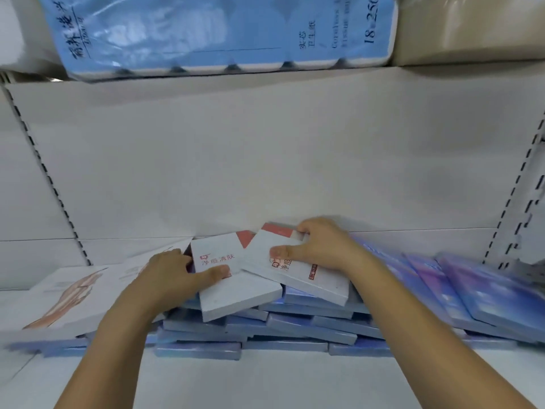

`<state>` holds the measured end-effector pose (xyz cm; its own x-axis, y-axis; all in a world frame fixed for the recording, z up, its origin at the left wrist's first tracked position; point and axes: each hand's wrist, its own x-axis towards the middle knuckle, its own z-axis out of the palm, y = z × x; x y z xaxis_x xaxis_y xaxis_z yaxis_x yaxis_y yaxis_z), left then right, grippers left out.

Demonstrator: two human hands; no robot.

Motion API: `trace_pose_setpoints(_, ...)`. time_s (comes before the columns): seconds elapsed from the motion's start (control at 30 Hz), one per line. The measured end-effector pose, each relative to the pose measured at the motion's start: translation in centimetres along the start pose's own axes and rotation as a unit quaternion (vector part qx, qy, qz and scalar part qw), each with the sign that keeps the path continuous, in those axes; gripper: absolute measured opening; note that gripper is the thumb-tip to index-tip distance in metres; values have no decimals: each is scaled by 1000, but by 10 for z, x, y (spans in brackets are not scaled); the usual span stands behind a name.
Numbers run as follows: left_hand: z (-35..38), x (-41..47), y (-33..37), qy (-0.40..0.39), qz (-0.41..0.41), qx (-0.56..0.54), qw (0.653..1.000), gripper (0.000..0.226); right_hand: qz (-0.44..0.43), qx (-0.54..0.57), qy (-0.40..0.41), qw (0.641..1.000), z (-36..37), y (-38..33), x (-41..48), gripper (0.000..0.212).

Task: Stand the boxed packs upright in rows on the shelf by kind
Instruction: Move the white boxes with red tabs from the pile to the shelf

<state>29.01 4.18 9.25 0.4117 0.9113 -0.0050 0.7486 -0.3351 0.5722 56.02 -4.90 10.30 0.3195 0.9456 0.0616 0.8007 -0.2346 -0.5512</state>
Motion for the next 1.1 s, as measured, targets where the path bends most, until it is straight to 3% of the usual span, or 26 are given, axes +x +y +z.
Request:
trace_pose_setpoints(0.13,2,5,4,36,-21,6,999,49,6,90,86,992,-3,3,2,65)
trace_pose_setpoints(0.2,5,6,7,57,-34,16,998,49,16,191,104,976,-5,5,2,63)
trace_pose_setpoints(0.3,8,10,11,59,-48,31,997,39,25,394,118,911,-7,8,0,50)
trace_pose_setpoints(0.43,6,20,18,12,-69,197,978,77,23,574,69,816,-11,15,-6,17)
trace_pose_setpoints(0.53,1,27,15,29,-72,190,979,76,11,615,45,787,-11,16,-13,27)
trace_pose_setpoints(0.7,-11,16,9,55,-48,-10,997,42,-8,640,48,766,-9,-6,-28,31)
trace_pose_setpoints(0.77,-24,7,3,93,-21,-120,988,42,-22,653,66,754,-7,-20,-36,32)
trace_pose_setpoints(0.9,-68,-20,-32,148,17,-341,928,44,-60,659,68,746,3,-65,-54,33)
trace_pose_setpoints(1.1,-131,-91,-162,181,37,-488,853,31,-94,639,-2,763,75,-171,-65,38)
